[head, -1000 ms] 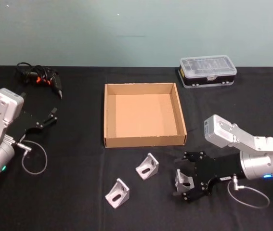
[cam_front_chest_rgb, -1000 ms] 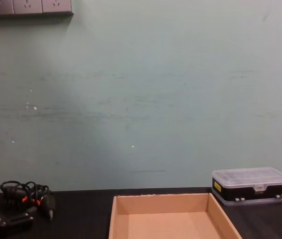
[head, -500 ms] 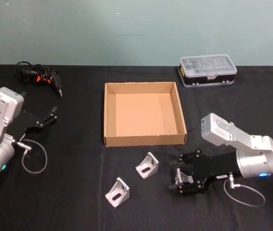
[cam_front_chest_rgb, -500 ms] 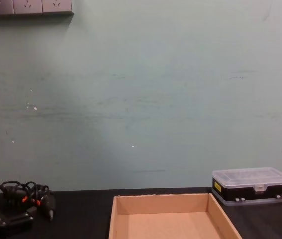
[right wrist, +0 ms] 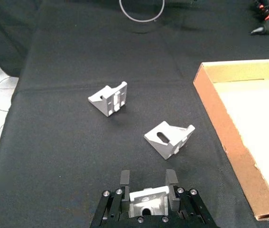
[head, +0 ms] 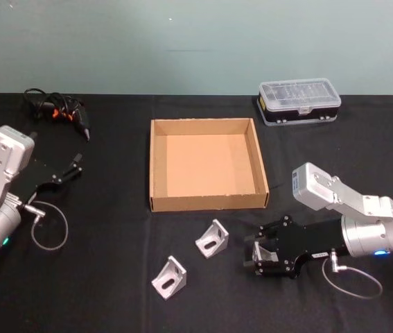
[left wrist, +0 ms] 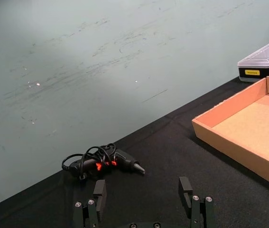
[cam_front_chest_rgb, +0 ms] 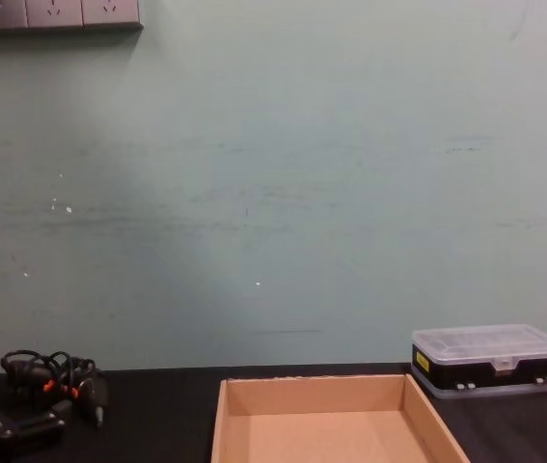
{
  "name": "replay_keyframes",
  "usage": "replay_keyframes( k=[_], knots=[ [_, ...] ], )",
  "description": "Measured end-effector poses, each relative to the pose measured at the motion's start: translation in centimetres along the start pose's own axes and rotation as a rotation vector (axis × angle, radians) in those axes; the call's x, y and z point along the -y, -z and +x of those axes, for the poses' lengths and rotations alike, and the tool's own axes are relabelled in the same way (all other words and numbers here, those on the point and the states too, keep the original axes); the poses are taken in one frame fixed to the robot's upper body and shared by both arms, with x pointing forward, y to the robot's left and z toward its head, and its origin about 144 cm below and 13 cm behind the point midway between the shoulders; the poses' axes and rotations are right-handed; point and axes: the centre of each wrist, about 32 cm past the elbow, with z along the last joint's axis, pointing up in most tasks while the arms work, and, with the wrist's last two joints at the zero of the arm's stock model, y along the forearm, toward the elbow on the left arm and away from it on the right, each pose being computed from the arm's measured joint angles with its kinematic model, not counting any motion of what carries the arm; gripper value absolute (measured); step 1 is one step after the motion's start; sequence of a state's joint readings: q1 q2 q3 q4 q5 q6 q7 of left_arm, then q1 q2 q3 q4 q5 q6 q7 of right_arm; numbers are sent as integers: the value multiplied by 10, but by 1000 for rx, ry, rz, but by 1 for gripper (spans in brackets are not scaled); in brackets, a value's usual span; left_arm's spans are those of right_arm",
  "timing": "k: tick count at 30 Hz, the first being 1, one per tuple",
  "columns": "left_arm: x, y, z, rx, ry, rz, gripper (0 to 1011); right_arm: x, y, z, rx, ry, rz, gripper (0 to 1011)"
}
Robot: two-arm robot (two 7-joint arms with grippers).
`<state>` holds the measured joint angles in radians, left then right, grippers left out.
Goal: Use one hand to pick up the angle iron from the table and place it into the box.
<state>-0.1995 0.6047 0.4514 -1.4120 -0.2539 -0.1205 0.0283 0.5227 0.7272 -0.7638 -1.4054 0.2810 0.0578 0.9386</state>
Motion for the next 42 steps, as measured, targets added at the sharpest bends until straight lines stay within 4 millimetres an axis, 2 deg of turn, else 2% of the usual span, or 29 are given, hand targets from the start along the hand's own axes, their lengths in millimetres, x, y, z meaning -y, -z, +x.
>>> replay_keyframes(
  k=[9, 15, 19, 27, 34, 42],
  knots=[
    [0, 0, 0, 0, 0, 0, 1000, 7, -9, -3, 8, 44, 54, 450],
    [0, 0, 0, 0, 0, 0, 1000, 15, -27, -5, -4, 177, 154, 450],
    [0, 0, 0, 0, 0, 0, 1000, 14, -38, -6, -17, 258, 197, 450],
    [0, 0, 0, 0, 0, 0, 1000, -10, -57, -4, -87, 466, 244, 450],
    [0, 0, 0, 0, 0, 0, 1000, -36, -58, 11, -184, 586, 231, 450],
    [0, 0, 0, 0, 0, 0, 1000, -58, -57, 19, -244, 622, 202, 450]
  ],
)
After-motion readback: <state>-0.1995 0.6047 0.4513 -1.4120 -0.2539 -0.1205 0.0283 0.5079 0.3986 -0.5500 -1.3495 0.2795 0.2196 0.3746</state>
